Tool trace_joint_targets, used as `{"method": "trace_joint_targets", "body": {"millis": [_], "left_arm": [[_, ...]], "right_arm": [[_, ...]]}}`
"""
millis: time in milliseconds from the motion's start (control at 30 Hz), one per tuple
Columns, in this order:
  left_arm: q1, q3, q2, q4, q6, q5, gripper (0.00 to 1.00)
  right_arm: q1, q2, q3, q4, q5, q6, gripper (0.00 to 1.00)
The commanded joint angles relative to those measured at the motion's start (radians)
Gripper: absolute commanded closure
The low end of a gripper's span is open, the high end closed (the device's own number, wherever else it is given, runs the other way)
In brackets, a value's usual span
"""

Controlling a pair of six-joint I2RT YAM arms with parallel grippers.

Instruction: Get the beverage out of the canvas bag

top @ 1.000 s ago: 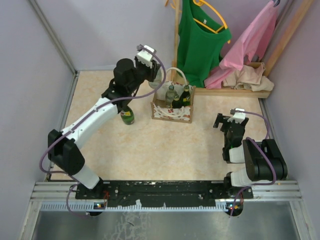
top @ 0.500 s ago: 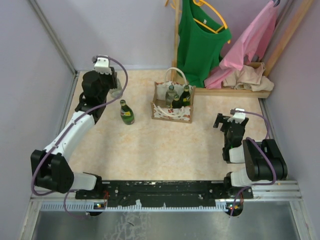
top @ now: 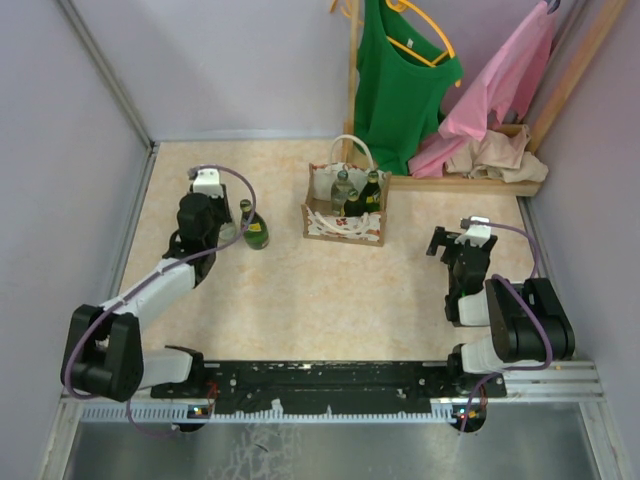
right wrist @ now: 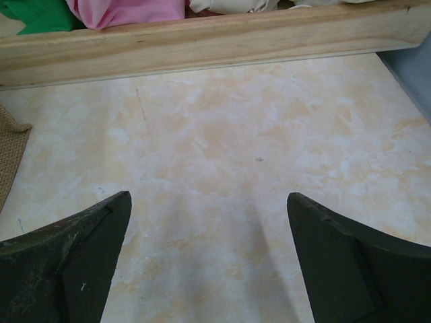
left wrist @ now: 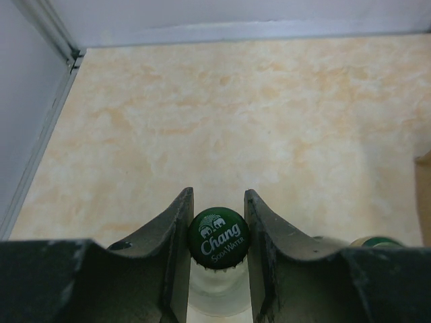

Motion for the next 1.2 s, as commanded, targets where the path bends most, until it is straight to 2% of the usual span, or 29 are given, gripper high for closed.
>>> {"method": "trace_joint_targets", "body": {"millis": [0,133,367,733,1167], "left_arm": [[0.01,-0.083,-0.064,0.385,0.045,-0.059,1.0],[0.013,-0.177,-0.051,0.558,0.074,-0.077,1.0],[0.022,-0.256,-0.011,0.727,0.092,-0.102,1.0],[0.073,-0.216,0.047,0.647,0.004,-0.074,0.99],[0.105,-0.16,0.108,0.566,-0.089,0.111,0.99]], "right_arm": [[0.009,0.002,0.035,0.055,0.005,-0.011,0.01],[0.009,0.002,0.035,0.055,0.005,-0.011,0.01],[0.009,0.002,0.035,0.055,0.004,-0.012,0.01],[0.009,0.002,0.035,0.055,0.005,-0.012,0.01],[0.009,0.002,0.035,0.055,0.005,-0.011,0.01]]}}
